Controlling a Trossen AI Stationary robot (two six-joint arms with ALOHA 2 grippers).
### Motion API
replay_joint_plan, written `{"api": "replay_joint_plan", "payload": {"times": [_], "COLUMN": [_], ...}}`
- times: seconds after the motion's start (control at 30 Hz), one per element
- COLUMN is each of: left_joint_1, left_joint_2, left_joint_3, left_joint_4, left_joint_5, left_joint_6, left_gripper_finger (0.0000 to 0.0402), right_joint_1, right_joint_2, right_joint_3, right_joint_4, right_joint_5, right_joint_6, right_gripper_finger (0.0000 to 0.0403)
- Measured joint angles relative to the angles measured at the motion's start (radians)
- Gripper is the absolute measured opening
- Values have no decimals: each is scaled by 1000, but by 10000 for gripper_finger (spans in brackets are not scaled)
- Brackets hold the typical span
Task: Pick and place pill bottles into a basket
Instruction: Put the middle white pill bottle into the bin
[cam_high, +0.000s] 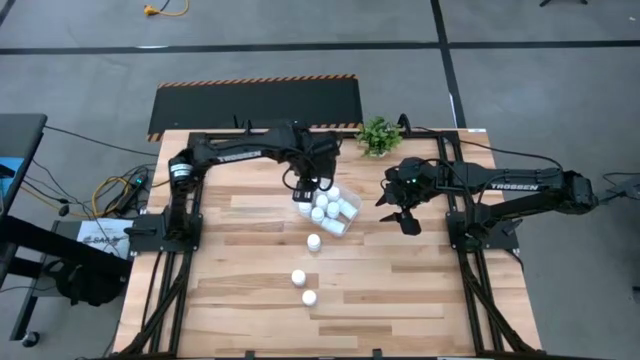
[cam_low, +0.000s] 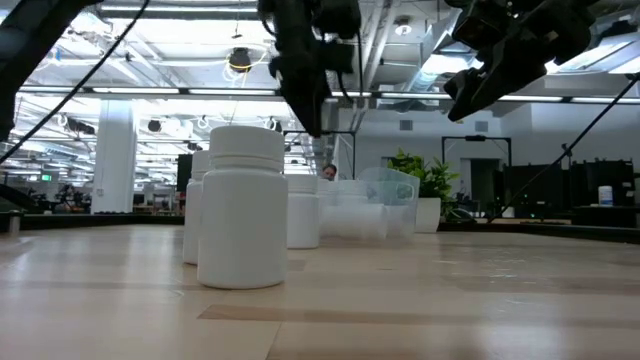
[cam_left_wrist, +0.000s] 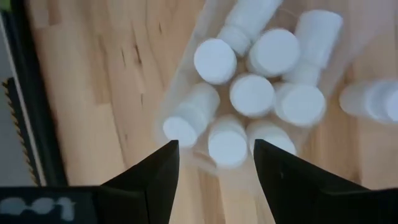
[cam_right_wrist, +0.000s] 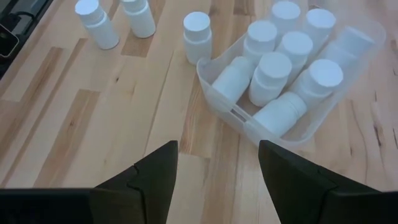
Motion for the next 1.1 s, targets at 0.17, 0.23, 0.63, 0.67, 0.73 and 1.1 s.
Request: {"api": "replay_joint_plan", "payload": {"times": [0.17,0.23,0.63,0.67,0.73,1.1], "left_joint_1": [-2,-5,-96,-106,-128,-219], "left_joint_2": [-94,-134,-205,-205,-205,-283], "left_joint_3": [2,2,2,2,2,-128], "left_joint_4": [-86,-127,-302,-305,-311,-291], "left_joint_5": [37,90,174,185,210,328], "left_joint_6": [6,-3,-146,-145,-140,-143], "left_gripper_finger": [197,197,197,197,197,197], "right_joint_1": [0,0,0,0,0,22], "right_joint_2": [0,0,0,0,0,0], "right_joint_3": [0,0,0,0,0,0], "right_joint_4": [5,5,77,92,114,128], "right_joint_5": [0,0,-1,-1,0,0], "right_joint_6": [49,78,384,413,467,574], "right_gripper_finger": [218,218,218,218,218,218]}}
